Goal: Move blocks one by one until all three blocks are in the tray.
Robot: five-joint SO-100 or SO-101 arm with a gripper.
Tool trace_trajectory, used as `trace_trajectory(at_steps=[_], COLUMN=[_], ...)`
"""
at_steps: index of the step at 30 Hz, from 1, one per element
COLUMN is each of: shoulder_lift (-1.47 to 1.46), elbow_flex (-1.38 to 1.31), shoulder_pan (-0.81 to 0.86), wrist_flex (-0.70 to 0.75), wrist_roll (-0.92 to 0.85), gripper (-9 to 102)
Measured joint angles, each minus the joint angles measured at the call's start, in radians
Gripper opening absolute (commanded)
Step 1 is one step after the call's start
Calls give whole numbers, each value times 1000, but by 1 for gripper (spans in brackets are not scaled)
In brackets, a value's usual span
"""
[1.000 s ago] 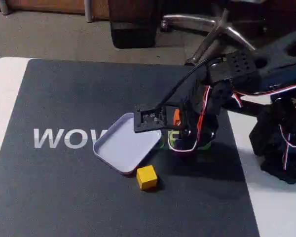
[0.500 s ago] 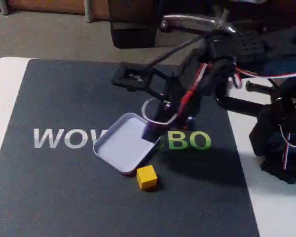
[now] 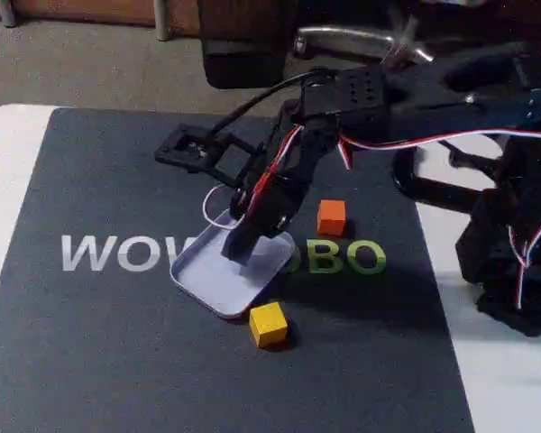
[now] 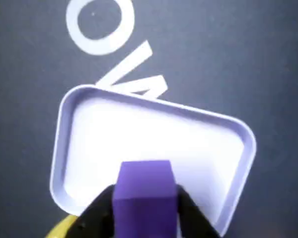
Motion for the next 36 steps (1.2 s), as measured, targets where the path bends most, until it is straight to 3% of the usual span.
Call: trace_trajectory(at_steps=[12,28,36], shoulder_lift=[69,341,307], elbow_flex=[12,285,290], shoulder_pan=[-21,-120,-164], wrist_flex=[64,71,40], wrist_roll=[-156,-479,-505], gripper=[22,21,21])
